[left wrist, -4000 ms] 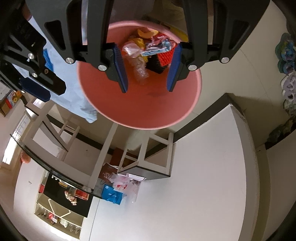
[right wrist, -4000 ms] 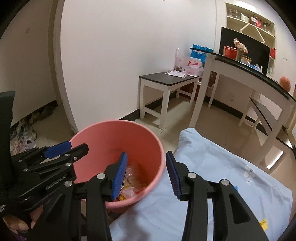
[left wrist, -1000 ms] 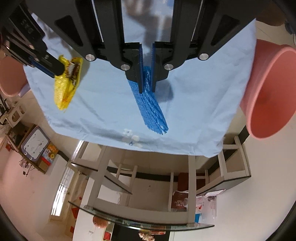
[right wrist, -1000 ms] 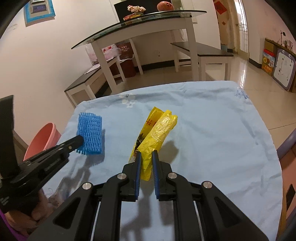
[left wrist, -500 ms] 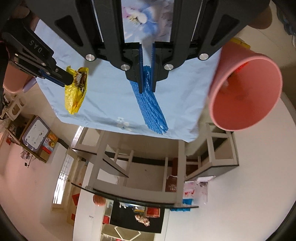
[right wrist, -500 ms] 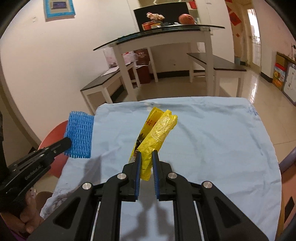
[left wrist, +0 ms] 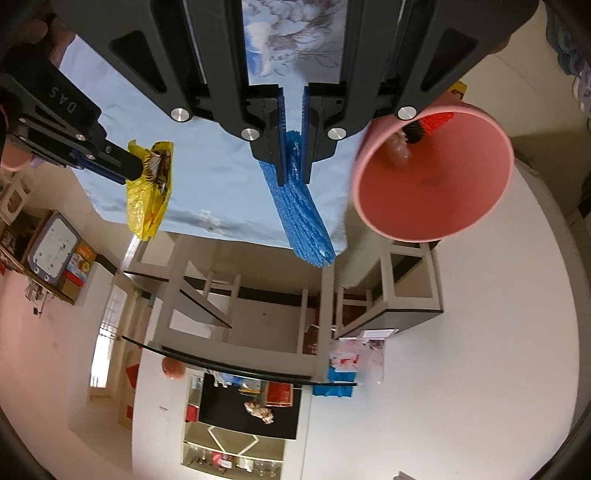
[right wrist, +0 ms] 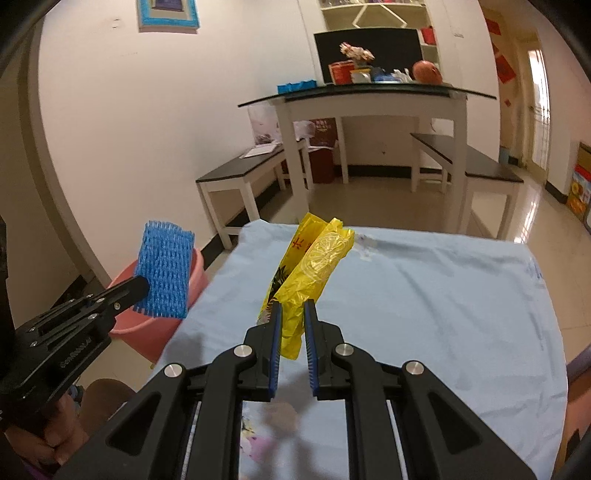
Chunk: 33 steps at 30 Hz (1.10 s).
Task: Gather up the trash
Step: 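Lift the blue net and yellow packet and carry them over the pink bucket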
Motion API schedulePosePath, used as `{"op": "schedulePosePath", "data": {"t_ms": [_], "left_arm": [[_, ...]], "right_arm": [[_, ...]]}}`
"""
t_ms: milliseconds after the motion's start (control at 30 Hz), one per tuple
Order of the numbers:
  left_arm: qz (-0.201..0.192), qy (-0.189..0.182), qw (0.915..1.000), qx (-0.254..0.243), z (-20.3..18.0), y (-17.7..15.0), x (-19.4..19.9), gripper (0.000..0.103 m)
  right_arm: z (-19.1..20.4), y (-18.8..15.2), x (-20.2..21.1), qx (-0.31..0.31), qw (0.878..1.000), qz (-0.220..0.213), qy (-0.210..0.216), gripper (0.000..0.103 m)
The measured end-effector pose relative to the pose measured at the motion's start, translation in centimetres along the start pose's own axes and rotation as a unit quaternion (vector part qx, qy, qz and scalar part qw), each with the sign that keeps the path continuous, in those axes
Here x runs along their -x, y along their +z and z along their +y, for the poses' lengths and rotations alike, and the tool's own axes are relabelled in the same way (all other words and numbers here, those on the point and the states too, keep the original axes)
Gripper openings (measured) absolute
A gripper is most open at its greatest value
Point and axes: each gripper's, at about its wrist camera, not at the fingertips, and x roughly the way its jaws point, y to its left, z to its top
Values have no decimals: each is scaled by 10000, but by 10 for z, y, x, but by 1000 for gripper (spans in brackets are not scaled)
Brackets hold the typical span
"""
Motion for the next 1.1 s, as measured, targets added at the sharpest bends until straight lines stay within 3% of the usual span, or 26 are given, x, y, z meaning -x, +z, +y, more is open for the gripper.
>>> {"op": "schedulePosePath", "data": {"t_ms": [433,1100], "left_arm": [[-101,389,9991,166,26,0,8,6],[-103,623,9972,397,40,1,2,6]], "right_arm": [[30,13,-5,264,9994,-132,159,11],[45,17,-11,457,9986,-163,204,11]]}}
